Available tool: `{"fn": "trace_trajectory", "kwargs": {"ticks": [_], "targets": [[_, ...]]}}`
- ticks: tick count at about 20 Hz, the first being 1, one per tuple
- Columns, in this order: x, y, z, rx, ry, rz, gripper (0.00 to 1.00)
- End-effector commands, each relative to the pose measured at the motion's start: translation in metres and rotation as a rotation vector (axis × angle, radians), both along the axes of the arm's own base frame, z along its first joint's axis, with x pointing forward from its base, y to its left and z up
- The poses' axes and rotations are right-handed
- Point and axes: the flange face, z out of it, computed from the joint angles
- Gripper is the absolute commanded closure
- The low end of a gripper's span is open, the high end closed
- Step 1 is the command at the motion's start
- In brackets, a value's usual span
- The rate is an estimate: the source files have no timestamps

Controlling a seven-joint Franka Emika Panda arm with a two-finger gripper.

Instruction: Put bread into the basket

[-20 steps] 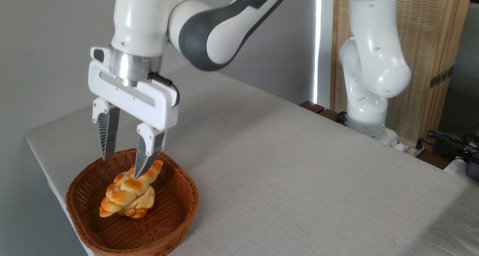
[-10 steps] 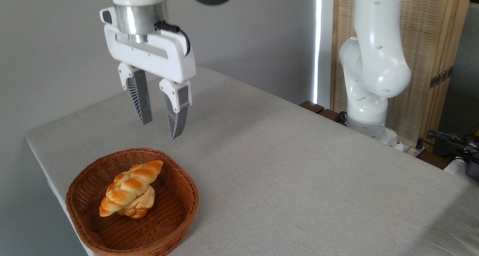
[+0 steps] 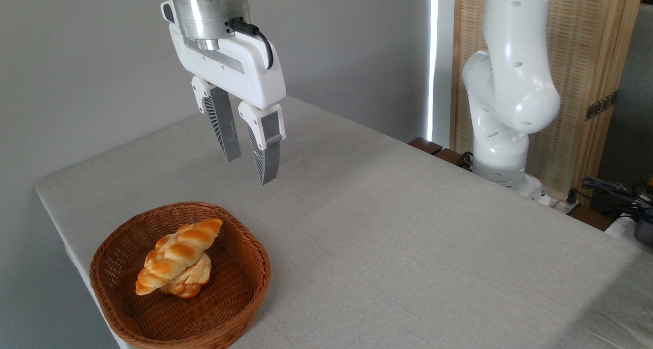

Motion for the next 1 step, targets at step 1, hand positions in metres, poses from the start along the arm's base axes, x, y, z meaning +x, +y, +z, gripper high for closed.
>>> {"fn": "trace_trajectory", "kwargs": {"ticks": [1], "targets": [[0.0000,0.0126,0.0030,-0.038,0.004,0.017,0.00]]}}
